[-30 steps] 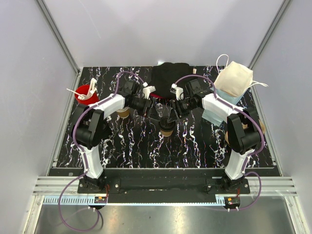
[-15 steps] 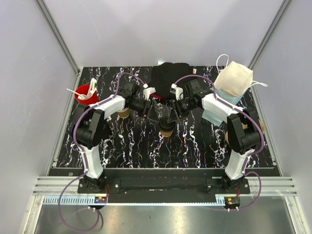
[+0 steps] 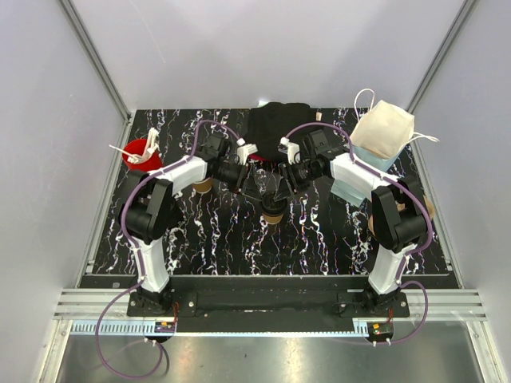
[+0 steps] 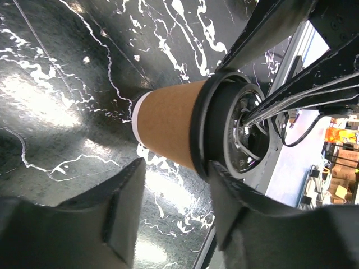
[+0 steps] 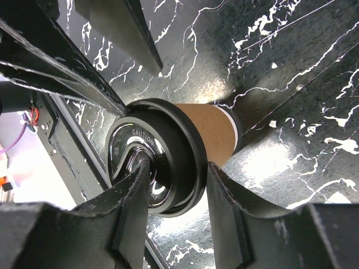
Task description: Pack the takeout coffee
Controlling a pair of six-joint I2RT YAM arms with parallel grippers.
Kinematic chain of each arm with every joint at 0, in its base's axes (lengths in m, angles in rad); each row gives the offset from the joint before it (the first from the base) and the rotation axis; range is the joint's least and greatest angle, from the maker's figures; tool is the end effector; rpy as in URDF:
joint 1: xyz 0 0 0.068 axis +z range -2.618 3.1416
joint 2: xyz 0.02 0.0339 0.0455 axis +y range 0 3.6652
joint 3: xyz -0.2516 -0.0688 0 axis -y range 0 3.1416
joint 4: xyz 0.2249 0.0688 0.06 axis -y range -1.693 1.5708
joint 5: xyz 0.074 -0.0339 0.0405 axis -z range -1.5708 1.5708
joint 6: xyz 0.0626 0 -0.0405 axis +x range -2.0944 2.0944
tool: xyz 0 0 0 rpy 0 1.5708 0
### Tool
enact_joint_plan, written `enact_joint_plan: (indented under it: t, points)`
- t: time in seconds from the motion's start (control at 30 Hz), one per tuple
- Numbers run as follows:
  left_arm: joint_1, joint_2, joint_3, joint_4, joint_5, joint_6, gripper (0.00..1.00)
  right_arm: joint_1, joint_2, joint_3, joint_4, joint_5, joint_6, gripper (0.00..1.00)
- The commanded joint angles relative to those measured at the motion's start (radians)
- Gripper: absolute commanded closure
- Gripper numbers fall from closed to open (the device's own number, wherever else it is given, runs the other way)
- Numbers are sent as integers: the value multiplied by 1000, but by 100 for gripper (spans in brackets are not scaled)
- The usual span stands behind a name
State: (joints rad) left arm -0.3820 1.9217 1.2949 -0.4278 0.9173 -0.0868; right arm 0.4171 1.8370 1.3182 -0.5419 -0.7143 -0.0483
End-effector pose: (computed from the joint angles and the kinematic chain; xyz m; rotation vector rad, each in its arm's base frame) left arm 0.3333 -0.1875 0.1690 0.6979 2.4528 -1.3695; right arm 0.3221 0.1876 0.1910 -0.8377 2.4482 1.0678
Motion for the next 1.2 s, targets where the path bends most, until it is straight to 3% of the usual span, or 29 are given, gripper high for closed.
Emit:
enact_joint_plan:
  t: [0.0, 0.1, 0.27, 0.37, 0.47, 0.6, 0.87, 1.17]
  points:
    - [-24, 77, -25, -28, -155, 51, 54, 29, 24, -13, -6, 45, -50, 58]
    - [-35, 100, -19, -49, -184, 67, 62, 31, 25, -13, -12, 55, -59, 58]
    - [-43, 105, -13, -60, -199, 70, 64, 32, 30, -13, -21, 59, -71, 58]
    - [-34, 67, 4, -51, -167, 65, 60, 34, 25, -13, -21, 50, -76, 58]
    - [-5, 14, 38, -51, -82, 61, 47, 34, 18, -7, -24, 46, -81, 58]
    - [29, -76, 83, -60, 6, 70, 37, 35, 8, -2, -24, 42, -78, 58]
    - [26, -162, 12, -54, 101, 119, 38, 34, 4, 10, -24, 49, -64, 58]
    - [-31, -181, -101, -51, 60, 170, 41, 34, 5, 12, -24, 75, -56, 57]
